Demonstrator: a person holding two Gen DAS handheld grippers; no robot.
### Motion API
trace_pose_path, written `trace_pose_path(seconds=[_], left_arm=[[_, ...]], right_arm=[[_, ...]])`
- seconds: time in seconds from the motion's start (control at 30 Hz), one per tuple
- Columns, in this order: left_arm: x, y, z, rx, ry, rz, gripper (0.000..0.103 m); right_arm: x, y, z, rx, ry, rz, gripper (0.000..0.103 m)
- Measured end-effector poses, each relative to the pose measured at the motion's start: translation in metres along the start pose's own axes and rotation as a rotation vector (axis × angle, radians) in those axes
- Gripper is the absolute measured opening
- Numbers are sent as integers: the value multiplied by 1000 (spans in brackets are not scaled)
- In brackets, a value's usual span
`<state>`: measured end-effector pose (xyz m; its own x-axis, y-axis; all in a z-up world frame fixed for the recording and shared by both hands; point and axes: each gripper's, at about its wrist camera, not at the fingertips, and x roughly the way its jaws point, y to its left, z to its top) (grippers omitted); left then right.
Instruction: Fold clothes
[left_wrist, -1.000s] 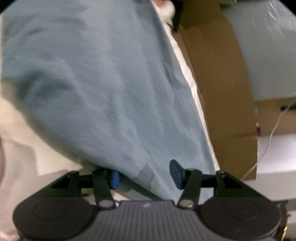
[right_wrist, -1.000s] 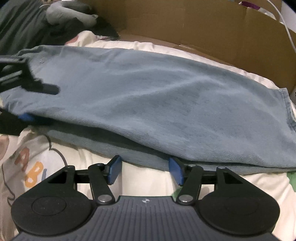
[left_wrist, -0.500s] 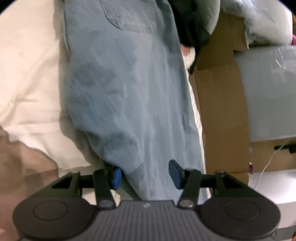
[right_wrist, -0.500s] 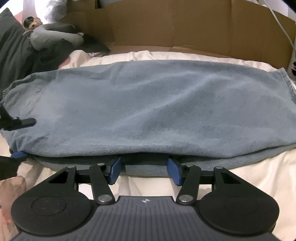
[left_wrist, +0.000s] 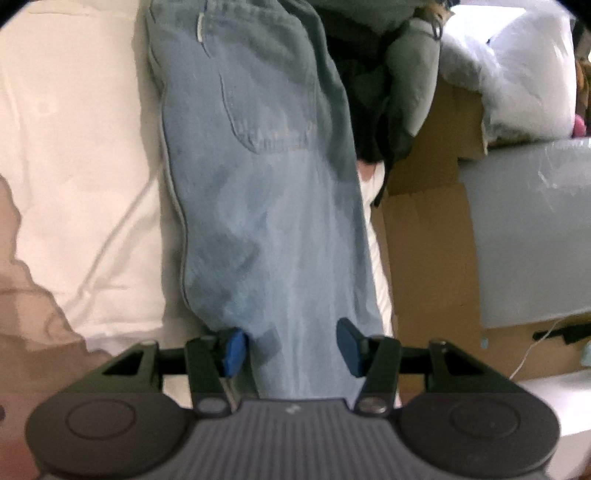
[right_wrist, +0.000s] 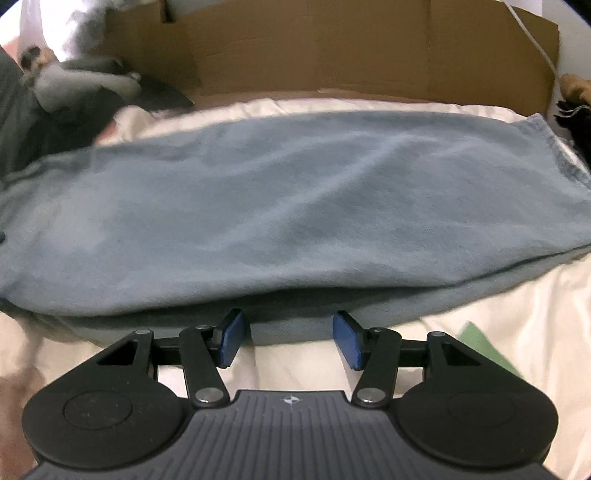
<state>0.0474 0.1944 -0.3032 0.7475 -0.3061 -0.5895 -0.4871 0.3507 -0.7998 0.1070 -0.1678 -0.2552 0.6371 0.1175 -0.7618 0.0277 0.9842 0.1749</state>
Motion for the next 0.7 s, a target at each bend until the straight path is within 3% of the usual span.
trace_pose_path(seconds=[0.2, 0.4, 0.7], left_arm=[[-2, -5, 14, -13, -7, -18, 54], [-3, -11, 22, -6, 4, -23, 54], [0, -27, 38, 69, 55, 2, 53]], right_arm=[[2, 32, 3, -30, -8, 104, 59], [12, 64, -2, -56, -11, 145, 59], [16, 84, -10, -94, 8, 103, 59]])
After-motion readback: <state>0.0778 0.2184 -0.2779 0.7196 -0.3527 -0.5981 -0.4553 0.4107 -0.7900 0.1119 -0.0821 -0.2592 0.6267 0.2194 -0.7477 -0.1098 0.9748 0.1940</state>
